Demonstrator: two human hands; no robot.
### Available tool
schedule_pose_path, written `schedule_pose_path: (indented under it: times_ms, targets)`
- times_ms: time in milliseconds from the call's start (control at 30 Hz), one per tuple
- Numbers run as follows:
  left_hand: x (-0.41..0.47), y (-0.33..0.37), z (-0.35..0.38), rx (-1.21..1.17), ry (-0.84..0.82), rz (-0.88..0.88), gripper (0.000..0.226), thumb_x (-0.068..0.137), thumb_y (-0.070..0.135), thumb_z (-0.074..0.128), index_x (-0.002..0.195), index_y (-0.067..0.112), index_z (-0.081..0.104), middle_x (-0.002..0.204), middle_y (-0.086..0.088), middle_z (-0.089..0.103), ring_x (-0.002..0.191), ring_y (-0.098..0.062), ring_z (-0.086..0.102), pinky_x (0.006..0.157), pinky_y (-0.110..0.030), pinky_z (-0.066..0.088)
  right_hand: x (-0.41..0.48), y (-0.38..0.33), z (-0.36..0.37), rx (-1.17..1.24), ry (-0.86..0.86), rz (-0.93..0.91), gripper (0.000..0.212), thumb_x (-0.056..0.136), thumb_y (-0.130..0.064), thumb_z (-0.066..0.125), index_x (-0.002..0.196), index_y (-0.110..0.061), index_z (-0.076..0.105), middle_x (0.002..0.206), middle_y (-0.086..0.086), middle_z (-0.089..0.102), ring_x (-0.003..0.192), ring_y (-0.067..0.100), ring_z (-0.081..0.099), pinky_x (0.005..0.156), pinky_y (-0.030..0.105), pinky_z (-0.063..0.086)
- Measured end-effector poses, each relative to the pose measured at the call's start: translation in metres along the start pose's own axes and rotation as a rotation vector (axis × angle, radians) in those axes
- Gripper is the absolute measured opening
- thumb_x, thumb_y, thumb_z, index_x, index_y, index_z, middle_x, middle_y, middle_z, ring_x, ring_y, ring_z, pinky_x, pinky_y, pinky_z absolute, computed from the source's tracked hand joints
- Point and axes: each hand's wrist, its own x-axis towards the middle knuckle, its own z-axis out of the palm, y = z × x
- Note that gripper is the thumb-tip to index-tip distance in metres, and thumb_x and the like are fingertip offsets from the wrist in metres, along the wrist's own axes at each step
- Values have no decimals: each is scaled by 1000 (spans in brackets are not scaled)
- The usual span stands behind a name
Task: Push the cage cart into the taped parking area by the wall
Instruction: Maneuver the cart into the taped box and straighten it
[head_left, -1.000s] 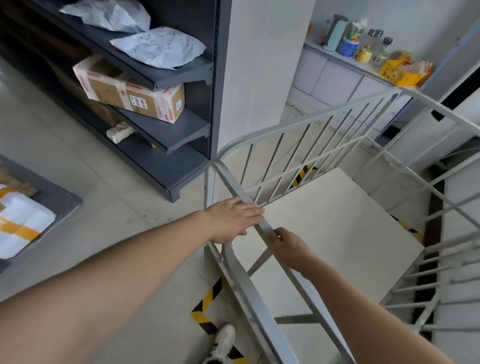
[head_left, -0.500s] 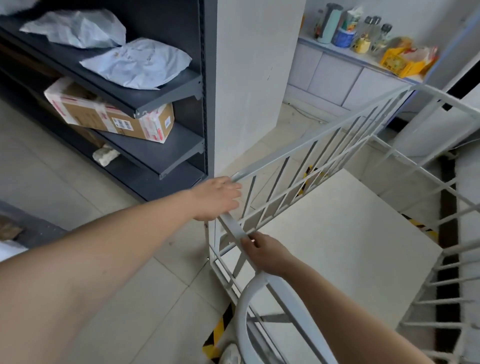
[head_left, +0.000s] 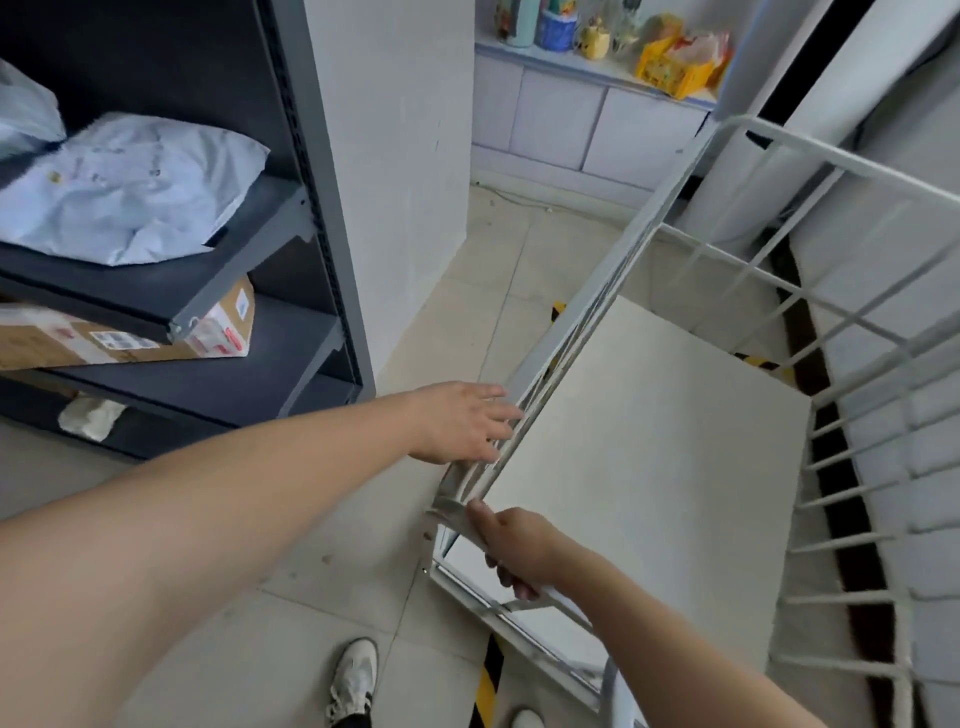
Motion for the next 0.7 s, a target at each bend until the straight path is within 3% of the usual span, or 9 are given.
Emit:
schedule_pose_path:
  times_ms: [200,333,533,700]
  targets:
    - [20,-7,-8,63,-23,149,33,98,43,42,124,28,56,126,4,56,137,-20,30,118,-50,-3,-14,3,3,-154,31,35,68,90,-69,20,76,-9,50,62,9,60,45,20,49,51,25,45]
    - [27,4,-26,80,-59,230,40,98,49,36,125,27,57,122,6,57,132,-20,33,116,-56,-7,-28,15,3,-197,-20,79,68,89,-70,19,78,-10,50,68,10,62,48,20,52,53,26,47]
    - [51,33,-46,70,-104,369,45,98,54,33,125,28,57,122,8,59,131,-18,33,118,-52,9,-50,44,9,-262,-63,121,69,90,-69,20,82,-11,55,71,11,64,53,20,56,71,31,50]
    - [71,47,-47,-27,-131,433,46,94,59,36,116,28,62,112,9,61,119,-17,38,108,-41,28,-60,65,15,-297,-34,133,66,87,-72,20,76,-16,52,68,6,64,53,16,54,71,32,49]
